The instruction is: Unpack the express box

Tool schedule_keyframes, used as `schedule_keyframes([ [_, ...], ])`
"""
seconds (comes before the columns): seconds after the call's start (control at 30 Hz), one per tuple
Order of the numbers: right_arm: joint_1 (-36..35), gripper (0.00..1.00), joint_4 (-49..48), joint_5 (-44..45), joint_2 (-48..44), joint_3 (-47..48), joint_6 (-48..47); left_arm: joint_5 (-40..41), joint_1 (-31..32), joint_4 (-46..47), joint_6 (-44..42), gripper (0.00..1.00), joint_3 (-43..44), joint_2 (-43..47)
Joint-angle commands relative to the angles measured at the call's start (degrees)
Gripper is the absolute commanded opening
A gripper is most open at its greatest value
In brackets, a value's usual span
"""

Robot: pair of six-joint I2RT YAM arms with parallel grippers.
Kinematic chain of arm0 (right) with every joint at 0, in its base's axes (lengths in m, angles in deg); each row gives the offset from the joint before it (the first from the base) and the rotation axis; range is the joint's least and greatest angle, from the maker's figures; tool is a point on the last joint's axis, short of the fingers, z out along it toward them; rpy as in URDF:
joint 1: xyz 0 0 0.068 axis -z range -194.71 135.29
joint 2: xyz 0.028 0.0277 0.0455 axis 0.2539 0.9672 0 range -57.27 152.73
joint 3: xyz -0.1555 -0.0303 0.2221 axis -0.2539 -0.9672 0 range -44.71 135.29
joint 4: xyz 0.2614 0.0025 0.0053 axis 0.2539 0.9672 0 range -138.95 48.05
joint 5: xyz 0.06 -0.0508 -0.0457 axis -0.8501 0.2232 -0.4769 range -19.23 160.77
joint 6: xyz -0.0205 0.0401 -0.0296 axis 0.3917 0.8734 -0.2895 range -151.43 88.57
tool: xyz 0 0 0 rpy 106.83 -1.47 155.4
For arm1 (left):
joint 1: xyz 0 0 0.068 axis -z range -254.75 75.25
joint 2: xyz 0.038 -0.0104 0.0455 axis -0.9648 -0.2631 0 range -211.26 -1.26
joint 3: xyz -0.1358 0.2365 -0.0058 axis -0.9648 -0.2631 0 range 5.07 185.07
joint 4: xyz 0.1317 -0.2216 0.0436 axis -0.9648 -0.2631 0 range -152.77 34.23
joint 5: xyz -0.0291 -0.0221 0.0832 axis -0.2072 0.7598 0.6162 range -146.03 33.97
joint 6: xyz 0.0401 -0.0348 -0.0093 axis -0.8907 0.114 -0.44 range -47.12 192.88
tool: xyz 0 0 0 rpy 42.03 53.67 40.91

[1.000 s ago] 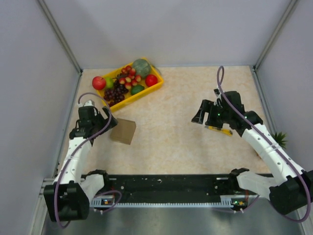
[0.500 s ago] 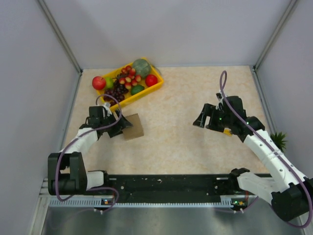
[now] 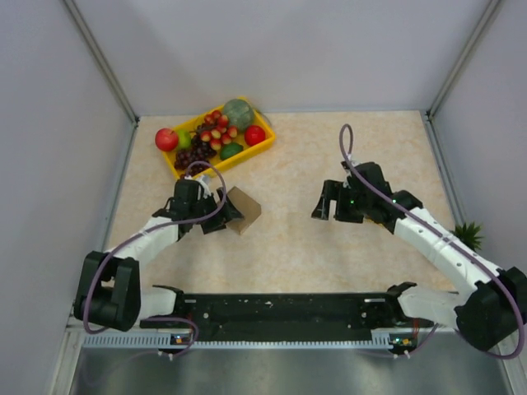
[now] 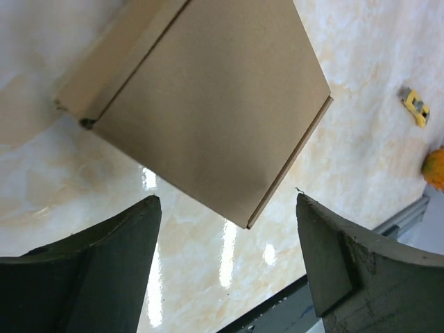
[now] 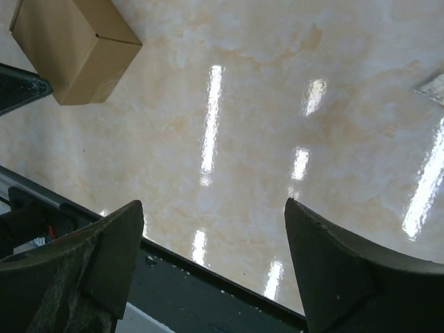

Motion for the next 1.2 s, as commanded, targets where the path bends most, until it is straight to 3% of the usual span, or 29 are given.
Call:
schedule_keyframes([
  [0.0, -4.3, 0.81, -6.6, 2.1, 6.8, 6.8, -3.2, 8.7, -0.1, -3.5, -0.4, 0.84, 2.3, 7.1],
  [0.17, -8.6, 0.75, -8.6, 1.9, 19.2, 16.5, -5.3, 18.8, -0.2, -8.8, 1.2, 0.89, 3.2, 11.8],
  [0.23, -9.8, 0.71, -9.5, 2.6, 25.7, 21.4, -5.7, 23.7, -0.3, -10.1, 1.8, 0.99, 3.3, 13.5],
  [0.37, -12.0, 0.6, -11.1, 3.6, 36.1, 29.4, -5.5, 29.4, -0.4, -11.1, 2.1, 0.99, 3.5, 14.8],
  [0.43, -12.4, 0.48, -11.1, 3.5, 40.1, 34.6, -4.3, 29.6, -1.6, -13.1, 3.0, 0.99, 5.0, 13.6],
  [0.5, -12.9, 0.37, -10.6, 5.0, 45.8, 39.4, -2.7, 29.0, -3.7, -15.3, 4.1, 0.88, 6.4, 11.1],
  [0.57, -13.1, 0.31, -10.5, 7.2, 50.6, 41.6, -0.7, 27.7, -6.2, -15.7, 3.5, 0.7, 7.6, 9.0],
  [0.63, -13.4, 0.25, -10.1, 6.8, 53.5, 44.7, 1.0, 26.1, -8.6, -18.6, 3.8, 0.61, 9.2, 6.0],
  [0.8, -14.9, 0.24, -9.3, 8.1, 59.5, 48.8, 0.0, 18.8, -12.3, -15.3, 0.9, 0.55, 9.1, 0.3],
  [0.9, -15.3, 0.24, -9.3, 5.7, 60.8, 49.3, -0.9, 8.4, -12.3, -14.1, -1.0, 0.48, 11.0, -5.5],
  [1.0, -16.4, 0.24, -9.2, 5.0, 60.1, 48.1, -2.9, -0.2, -12.0, -9.1, -0.3, 0.43, 10.8, -10.5],
  [1.17, -17.8, 0.24, -9.3, 3.7, 55.7, 42.9, -4.4, -5.3, -8.0, -2.8, -1.7, 0.38, 10.2, -13.5],
])
